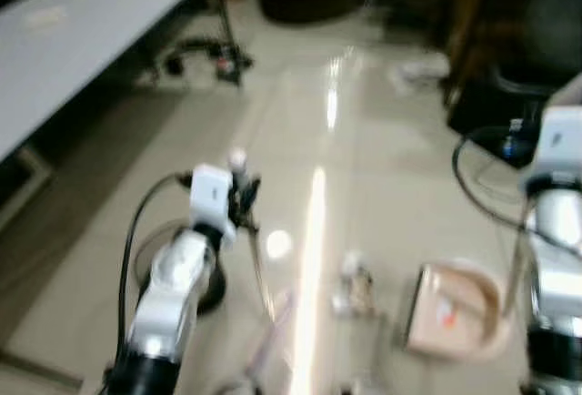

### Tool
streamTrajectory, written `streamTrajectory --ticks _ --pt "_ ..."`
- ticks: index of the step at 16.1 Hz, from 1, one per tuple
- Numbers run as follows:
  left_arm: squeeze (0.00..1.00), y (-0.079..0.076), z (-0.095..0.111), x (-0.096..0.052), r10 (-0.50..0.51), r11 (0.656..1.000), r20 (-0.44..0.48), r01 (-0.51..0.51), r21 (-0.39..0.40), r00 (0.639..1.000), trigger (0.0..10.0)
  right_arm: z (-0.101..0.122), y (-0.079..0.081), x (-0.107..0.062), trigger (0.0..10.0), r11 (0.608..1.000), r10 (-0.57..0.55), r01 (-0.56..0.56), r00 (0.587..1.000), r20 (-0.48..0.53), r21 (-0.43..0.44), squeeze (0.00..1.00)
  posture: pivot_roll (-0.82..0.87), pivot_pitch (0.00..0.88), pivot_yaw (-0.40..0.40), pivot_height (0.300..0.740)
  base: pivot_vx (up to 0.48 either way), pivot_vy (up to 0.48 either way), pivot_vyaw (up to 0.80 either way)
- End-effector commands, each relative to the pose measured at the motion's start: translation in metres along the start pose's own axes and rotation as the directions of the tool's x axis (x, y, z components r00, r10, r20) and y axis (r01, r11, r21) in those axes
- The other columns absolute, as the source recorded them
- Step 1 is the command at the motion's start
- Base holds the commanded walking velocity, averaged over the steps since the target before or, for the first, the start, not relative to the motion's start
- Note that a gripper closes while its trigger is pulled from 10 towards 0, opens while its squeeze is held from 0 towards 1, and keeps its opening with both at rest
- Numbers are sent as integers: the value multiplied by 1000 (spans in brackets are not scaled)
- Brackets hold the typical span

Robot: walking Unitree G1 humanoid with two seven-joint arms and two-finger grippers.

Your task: Sweep floor

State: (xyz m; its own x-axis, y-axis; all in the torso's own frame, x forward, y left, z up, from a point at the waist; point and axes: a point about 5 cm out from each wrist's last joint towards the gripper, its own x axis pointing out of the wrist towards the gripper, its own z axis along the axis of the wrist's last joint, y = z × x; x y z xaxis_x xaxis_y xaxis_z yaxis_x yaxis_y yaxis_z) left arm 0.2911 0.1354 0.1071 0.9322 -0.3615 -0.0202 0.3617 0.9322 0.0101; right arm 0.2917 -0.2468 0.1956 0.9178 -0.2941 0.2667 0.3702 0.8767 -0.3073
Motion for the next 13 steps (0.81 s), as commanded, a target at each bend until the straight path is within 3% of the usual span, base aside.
streamTrajectory --ticks 1,4,6,10,13 --pt "0 10 2 -1 54 998 0 -54 27 999 10000 15 5 -1 10000 1000 -6 4 998 63 30 0 -95 82 70 740 0 0 -800" --pt "0 12 11 3 107 994 36 -107 11 994 10000 9 20 -7 10000 997 21 -23 999 28 74 0 -95 99 70 740 0 0 -800" --pt "0 12 18 3 123 991 64 -127 50 990 10000 -3 35 -14 10000 990 70 -64 996 -52 124 0 -98 118 67 740 0 0 -800" --pt "0 6 25 6 105 991 113 -114 71 988 10000 -10 47 -23 10000 982 96 -79 991 -92 173 0 -93 133 67 740 0 0 0" --pt "0 5 25 6 95 992 117 -104 75 989 10000 -3 48 -25 10000 970 111 -98 993 -49 222 0 -94 136 68 740 340 0 0"
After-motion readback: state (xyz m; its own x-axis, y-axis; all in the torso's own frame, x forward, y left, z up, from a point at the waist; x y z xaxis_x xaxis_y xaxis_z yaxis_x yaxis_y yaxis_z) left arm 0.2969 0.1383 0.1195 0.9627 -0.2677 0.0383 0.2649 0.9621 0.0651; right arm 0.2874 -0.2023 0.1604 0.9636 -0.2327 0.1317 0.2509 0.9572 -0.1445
